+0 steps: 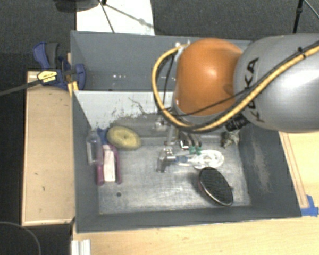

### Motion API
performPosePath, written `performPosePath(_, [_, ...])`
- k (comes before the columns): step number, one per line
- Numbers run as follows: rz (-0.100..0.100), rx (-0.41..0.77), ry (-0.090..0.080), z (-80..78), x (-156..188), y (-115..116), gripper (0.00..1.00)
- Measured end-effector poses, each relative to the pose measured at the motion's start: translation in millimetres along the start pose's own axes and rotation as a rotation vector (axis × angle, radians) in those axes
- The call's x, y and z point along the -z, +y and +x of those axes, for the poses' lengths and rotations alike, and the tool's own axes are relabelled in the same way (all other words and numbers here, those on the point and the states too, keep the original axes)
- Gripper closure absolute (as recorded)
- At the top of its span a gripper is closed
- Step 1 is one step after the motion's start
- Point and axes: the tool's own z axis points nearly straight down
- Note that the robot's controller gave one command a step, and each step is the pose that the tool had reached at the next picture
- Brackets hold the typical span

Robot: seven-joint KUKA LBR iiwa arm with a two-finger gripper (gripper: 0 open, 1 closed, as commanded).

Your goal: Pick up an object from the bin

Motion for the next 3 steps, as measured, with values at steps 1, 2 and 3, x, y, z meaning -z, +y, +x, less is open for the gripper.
performPosePath(1, [0.001,0.16,-0.001,-27.5,-137.5,-53.6,0.0])
performPosePath(2, [-0.001,-0.043,-0.012,20.6,-144.7,-112.2,0.0])
performPosePath(3, [-0.002,-0.046,-0.016,19.5,-144.5,-111.3,1.0])
